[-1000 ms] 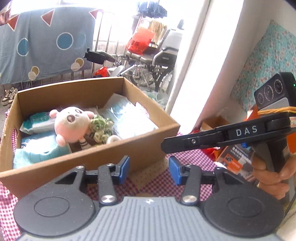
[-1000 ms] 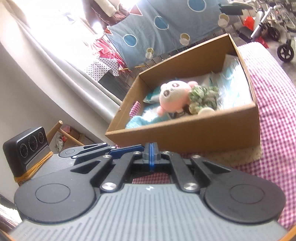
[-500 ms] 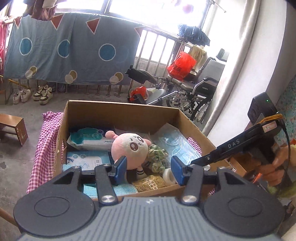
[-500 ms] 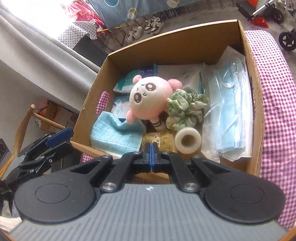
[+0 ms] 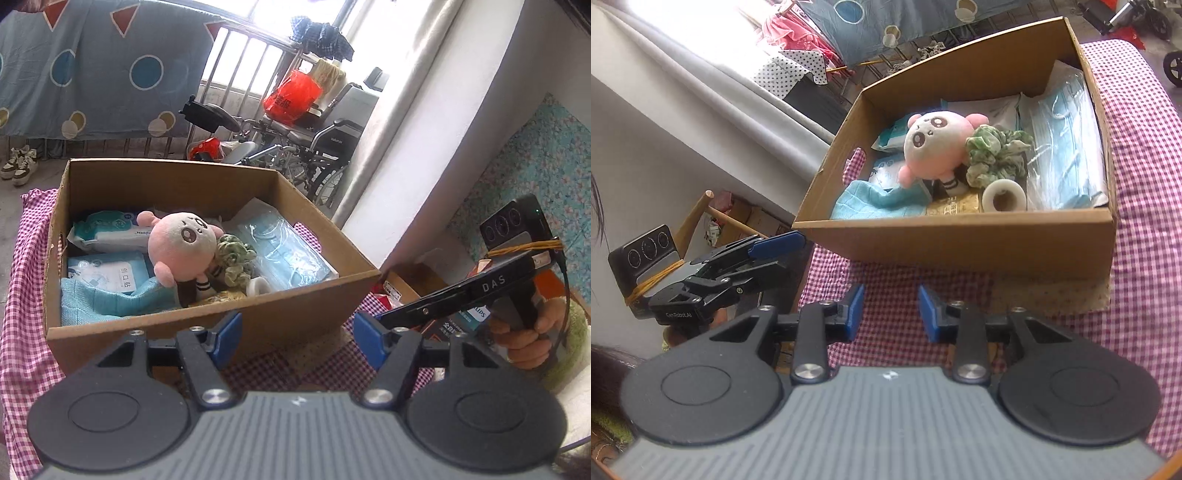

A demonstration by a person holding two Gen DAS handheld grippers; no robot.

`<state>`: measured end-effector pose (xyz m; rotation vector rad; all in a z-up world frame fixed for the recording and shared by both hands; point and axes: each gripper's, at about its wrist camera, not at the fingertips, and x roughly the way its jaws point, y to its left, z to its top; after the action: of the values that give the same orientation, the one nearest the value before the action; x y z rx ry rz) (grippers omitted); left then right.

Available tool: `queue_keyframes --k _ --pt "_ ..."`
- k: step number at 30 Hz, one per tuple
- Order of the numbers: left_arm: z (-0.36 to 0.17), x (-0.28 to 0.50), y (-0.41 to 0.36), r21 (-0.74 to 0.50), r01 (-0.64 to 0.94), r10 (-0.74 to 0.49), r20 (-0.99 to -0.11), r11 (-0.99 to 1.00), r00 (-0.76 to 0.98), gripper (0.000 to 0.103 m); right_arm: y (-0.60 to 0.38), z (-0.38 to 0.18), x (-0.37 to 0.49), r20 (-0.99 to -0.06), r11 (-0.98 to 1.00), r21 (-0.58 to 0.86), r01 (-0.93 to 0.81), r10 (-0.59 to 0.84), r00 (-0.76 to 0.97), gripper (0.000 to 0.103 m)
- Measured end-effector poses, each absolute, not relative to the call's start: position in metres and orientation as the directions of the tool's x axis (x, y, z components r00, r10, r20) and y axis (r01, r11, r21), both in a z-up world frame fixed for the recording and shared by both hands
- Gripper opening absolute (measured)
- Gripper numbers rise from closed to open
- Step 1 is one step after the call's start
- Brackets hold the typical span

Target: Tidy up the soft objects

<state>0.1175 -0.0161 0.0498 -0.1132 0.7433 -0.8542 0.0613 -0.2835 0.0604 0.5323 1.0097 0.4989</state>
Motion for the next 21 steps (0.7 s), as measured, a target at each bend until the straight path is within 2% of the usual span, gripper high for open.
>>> queue_keyframes --k 3,5,9,13,17,21 --pt "0.039 0.104 -0.034 -0.334 0.670 -0.699 -0.595 0.663 0.396 0.069 -0.288 0.048 0.037 -0.645 0.758 0.645 -0.096 0.607 0.464 0.035" --pt "0.027 0.095 -0.050 -0.292 0.691 -0.674 -0.637 0.661 0.375 0.069 -0.290 0.035 0.023 -0.656 0.766 0.641 -0.055 0.584 0.478 0.043" --pt "-0.005 0.080 -0.087 -0.194 0.729 -0.601 -0.719 0.656 0.349 0.069 -0.289 0.006 0.011 -0.706 0.793 0.608 0.034 0.521 0.479 0.045" --pt "-0.041 0.080 -0.118 -0.166 0.744 -0.546 -0.781 0.648 0.301 0.068 -0.283 -0.021 0.014 -0.757 0.823 0.560 0.093 0.463 0.461 0.045" --pt "-0.064 0.076 -0.138 -0.107 0.752 -0.493 -0.813 0.650 0.310 0.061 -0.276 -0.040 0.024 -0.791 0.842 0.523 0.131 0.423 0.443 0.045" --pt "-0.076 0.072 -0.151 -0.023 0.755 -0.431 -0.833 0.656 0.348 0.049 -0.267 -0.051 0.032 -0.817 0.868 0.477 0.136 0.382 0.432 0.044"
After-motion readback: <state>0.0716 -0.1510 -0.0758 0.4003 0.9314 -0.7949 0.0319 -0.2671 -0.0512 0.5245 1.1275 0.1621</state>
